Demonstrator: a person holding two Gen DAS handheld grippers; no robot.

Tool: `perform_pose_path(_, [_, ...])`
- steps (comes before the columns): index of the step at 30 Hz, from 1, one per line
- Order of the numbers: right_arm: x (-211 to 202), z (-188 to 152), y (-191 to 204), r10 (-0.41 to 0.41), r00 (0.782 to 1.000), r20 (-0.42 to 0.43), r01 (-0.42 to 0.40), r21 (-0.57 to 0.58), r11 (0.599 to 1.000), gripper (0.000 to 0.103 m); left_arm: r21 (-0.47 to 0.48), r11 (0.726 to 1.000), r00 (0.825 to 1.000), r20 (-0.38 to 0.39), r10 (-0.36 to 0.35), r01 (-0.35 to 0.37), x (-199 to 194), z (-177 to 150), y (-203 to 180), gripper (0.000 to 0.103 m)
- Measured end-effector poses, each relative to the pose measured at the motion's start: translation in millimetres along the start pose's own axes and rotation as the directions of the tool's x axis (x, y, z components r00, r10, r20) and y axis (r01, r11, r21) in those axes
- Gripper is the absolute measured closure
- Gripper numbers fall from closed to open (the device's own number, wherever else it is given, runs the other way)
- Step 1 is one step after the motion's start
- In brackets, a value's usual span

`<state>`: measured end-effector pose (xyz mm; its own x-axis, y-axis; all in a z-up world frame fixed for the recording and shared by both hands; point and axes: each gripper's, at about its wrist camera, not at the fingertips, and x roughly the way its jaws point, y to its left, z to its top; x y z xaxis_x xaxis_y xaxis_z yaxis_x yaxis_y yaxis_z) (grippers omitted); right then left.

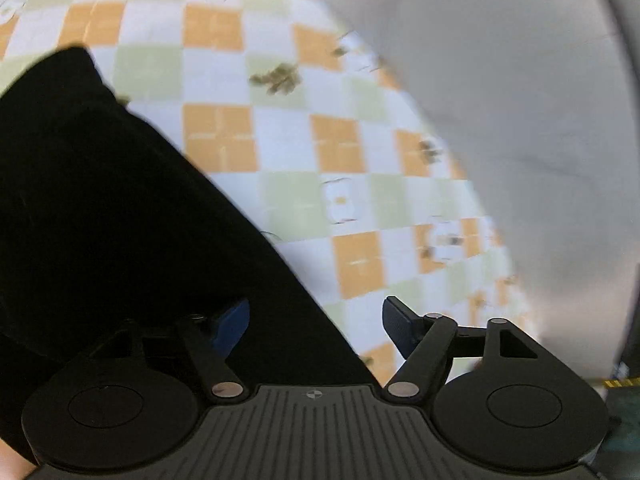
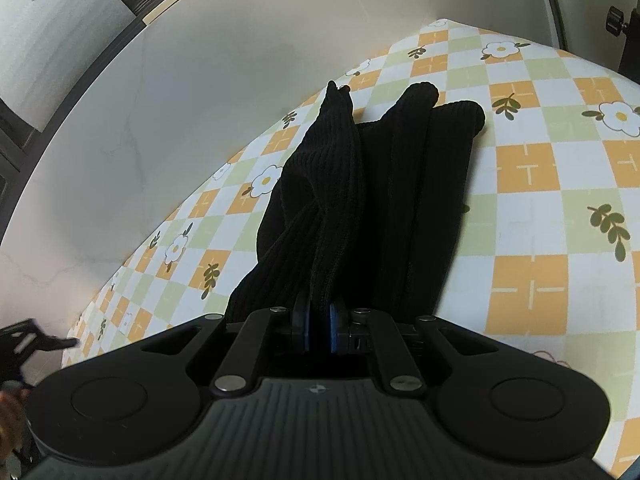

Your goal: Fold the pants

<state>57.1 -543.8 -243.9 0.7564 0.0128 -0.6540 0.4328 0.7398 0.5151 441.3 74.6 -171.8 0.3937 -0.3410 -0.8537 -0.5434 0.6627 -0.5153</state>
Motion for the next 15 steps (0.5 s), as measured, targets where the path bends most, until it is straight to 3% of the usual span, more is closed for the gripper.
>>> perform_pose_path(3, [-0.5,-2.1,-2.0,0.009,1.0,0.005,-0.009,0.004,1.0,0.094,-0.006,0.997,0.997,-0.002,0.079,-0.079,14.6,-1.1,-6.5,0.03])
perform_pose_path(6, [-0.2,-3.1,-5.2,0.019,1.0,0.004,-0.019,0.014,1.0,0.094,0.082,0.982,0.986,0.003,0.169,-0.168,25.6,-0.3,-23.7,0.028])
perform_pose_path(9, [0.9,-2.8,-6.5,0.027,1.0,0.002,-0.027,0.023,0.999,0.094,0.187,0.95,0.968,0.024,0.25,-0.25,35.2,-7.7,-39.2,0.028])
perform_pose_path(11, [1.4,-1.9,-6.7,0.031,1.0,-0.002,-0.031,0.024,0.999,0.094,0.228,0.928,0.956,0.051,0.29,-0.294,38.5,-12.8,-43.3,0.042])
perform_pose_path(12, [1.5,-1.0,-7.2,0.035,0.999,-0.005,-0.035,0.025,0.999,0.093,0.25,0.912,0.946,0.07,0.317,-0.324,37.1,-15.8,-43.7,0.075])
perform_pose_path(13, [1.7,0.0,-7.7,0.04,0.999,-0.01,-0.04,0.027,0.999,0.093,0.265,0.904,0.942,0.083,0.324,-0.334,33.9,-17.6,-41.4,0.091])
perform_pose_path(15, [2.1,3.8,-9.5,0.048,0.999,-0.024,-0.047,0.035,0.998,0.09,0.237,0.934,0.964,0.086,0.254,-0.267,22.0,-20.2,-26.0,0.102])
